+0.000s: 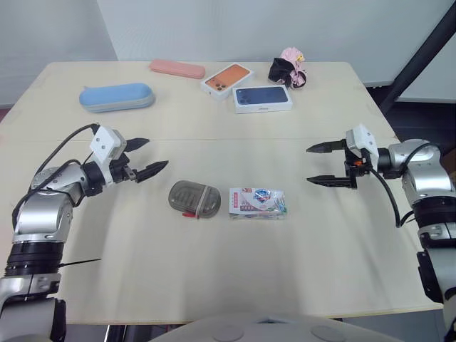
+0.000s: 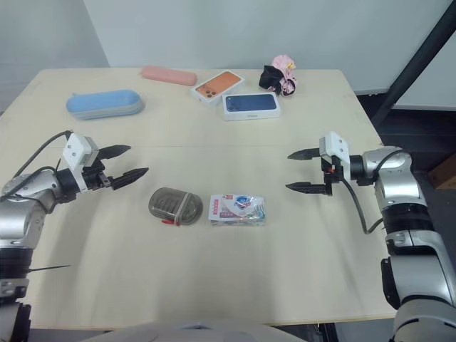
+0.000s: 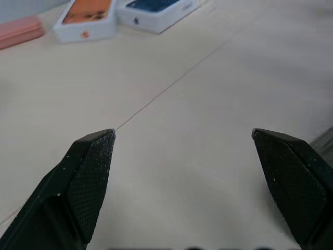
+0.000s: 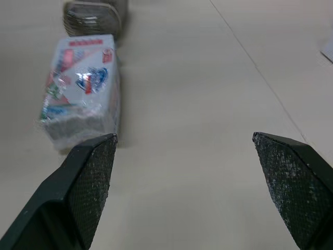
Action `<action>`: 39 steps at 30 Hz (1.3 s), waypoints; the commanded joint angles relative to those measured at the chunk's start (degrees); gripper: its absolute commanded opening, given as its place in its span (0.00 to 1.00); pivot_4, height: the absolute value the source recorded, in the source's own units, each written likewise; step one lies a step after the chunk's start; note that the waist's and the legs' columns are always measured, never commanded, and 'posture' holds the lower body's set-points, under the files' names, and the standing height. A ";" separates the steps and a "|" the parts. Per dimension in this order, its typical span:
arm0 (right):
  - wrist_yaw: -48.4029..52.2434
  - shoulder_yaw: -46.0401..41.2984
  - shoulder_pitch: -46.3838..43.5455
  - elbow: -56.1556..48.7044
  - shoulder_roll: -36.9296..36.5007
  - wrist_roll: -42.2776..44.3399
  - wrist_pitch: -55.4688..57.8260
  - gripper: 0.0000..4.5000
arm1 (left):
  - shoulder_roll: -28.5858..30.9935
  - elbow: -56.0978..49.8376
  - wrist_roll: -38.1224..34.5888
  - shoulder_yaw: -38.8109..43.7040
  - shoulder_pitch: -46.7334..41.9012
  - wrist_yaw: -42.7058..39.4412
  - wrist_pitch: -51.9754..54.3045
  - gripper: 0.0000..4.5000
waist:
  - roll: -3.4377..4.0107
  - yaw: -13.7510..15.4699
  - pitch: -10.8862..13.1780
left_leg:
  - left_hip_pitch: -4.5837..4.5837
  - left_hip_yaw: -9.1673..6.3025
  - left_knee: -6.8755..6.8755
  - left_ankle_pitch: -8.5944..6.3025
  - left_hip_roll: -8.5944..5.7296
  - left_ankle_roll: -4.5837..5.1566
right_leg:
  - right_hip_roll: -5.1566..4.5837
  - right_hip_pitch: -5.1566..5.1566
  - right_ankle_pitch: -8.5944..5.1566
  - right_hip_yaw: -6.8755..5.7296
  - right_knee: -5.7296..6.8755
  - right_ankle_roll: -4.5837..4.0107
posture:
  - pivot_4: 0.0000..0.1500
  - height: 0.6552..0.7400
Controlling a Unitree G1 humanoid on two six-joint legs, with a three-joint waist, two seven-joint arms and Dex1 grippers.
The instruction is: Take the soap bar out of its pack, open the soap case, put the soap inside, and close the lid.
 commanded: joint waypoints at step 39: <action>-15.40 10.26 13.79 -24.23 3.01 -4.20 9.57 1.00 | 0.56 -21.19 -2.48 0.99 24.41 -4.65 -9.05 1.00 | 0.14 -1.68 0.08 | 0.20 0.04 -0.67 0.18 -0.05 -0.14 | -0.10 -0.03 0.01 -0.09 -0.30 0.00 | 1.00 1.00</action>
